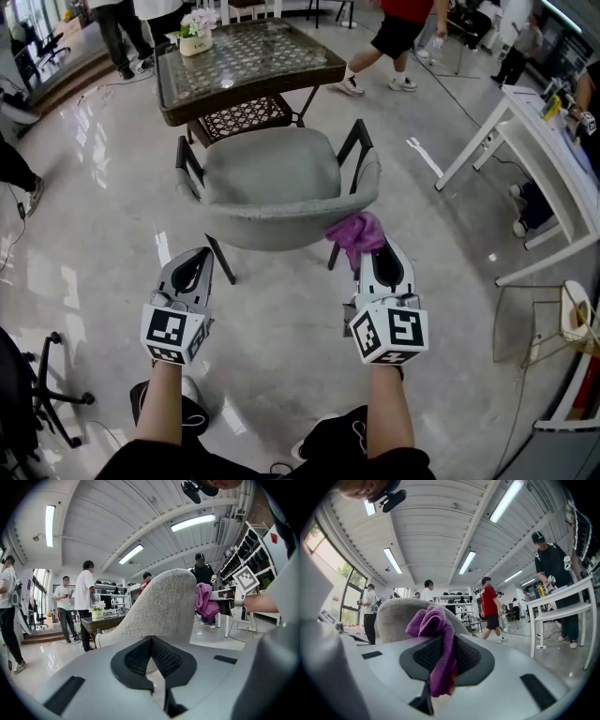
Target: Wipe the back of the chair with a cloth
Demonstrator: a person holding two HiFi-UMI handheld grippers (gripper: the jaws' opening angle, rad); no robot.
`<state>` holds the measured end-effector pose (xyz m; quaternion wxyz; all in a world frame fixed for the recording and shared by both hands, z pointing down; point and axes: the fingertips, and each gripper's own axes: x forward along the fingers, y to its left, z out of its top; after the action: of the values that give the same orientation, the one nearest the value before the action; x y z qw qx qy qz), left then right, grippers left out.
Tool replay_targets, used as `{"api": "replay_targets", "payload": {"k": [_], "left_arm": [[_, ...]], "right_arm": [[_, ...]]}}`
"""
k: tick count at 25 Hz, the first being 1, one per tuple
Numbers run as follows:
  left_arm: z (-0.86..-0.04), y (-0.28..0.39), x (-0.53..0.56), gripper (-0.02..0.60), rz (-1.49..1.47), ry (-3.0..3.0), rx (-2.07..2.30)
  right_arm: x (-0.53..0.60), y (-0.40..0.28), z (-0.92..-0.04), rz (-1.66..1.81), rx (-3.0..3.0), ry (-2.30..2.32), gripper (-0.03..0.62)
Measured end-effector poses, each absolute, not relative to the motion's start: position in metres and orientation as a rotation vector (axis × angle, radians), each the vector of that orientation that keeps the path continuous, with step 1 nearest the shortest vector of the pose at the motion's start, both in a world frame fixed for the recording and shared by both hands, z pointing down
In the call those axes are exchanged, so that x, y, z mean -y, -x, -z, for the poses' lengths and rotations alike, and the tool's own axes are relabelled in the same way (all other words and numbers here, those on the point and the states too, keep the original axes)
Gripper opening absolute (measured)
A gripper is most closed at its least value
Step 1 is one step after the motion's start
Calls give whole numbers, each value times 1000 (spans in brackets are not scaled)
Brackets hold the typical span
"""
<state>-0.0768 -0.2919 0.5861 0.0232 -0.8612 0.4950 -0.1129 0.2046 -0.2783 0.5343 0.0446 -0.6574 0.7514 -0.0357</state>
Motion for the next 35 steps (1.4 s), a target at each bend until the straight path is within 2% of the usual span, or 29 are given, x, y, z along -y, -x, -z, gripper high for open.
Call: {"api": "replay_targets", "payload": {"k": [4,14,19,27,35], "left_arm": [[-586,82,293,9,277,2648,-1565],[-621,130,280,9,172,2533,-1708],[-646,159,271,9,152,2488,-1784],[-662,156,271,9,134,2473,-1815],[-668,115,266,9,149,2481,-1762]], "right_arm": [[252,-183,-544,82,-2329,1947,80],[261,-23,-589,15,-2601,1579,80],[281,21,-588,-8,-2594,1545,80],[287,6,-588,-6,-2572,1539,80],[277,-56,-599,-2,-2521,1604,80]]}}
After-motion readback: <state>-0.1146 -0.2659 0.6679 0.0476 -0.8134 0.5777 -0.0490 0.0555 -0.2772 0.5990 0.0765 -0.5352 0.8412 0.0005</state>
